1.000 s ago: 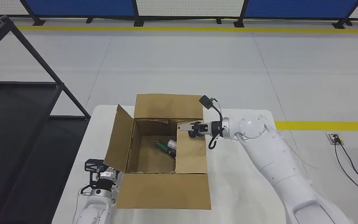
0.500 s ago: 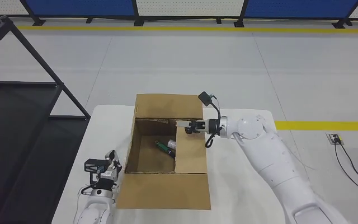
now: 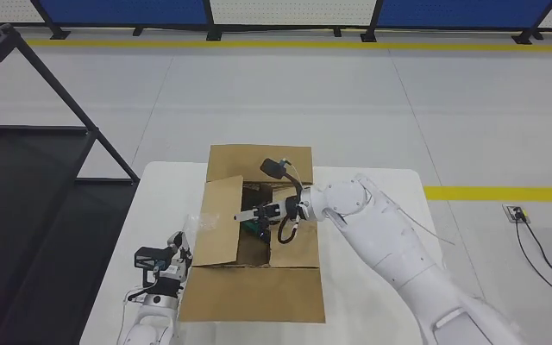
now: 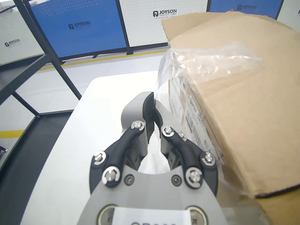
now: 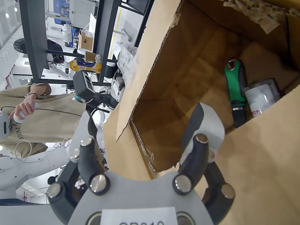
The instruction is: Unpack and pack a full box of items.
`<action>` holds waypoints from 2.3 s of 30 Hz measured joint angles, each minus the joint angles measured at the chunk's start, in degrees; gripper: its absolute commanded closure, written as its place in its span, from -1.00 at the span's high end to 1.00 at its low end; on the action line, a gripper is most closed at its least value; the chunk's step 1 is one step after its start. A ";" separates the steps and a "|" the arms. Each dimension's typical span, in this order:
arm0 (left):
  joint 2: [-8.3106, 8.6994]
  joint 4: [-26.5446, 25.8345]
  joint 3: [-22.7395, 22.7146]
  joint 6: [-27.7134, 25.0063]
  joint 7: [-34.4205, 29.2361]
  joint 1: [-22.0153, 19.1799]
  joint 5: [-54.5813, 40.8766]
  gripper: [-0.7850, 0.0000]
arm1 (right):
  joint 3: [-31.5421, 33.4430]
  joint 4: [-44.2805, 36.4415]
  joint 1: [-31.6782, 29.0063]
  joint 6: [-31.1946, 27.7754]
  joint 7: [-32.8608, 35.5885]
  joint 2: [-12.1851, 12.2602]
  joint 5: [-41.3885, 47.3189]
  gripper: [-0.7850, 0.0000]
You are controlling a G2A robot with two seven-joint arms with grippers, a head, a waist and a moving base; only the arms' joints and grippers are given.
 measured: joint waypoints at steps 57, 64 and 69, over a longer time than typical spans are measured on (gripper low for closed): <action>-0.05 5.61 -6.79 -0.06 1.11 -1.20 -0.97 -0.91 | -2.02 20.83 7.37 -3.21 0.81 -9.61 5.38 -1.00; -0.15 5.01 -6.61 -0.38 0.93 -0.89 -1.03 0.06 | -1.66 21.20 7.57 -3.32 0.84 -9.98 4.92 -1.00; -0.20 5.08 -6.61 -0.27 0.81 -0.93 -0.93 0.10 | -1.34 21.54 7.69 -3.40 0.90 -10.17 4.72 -1.00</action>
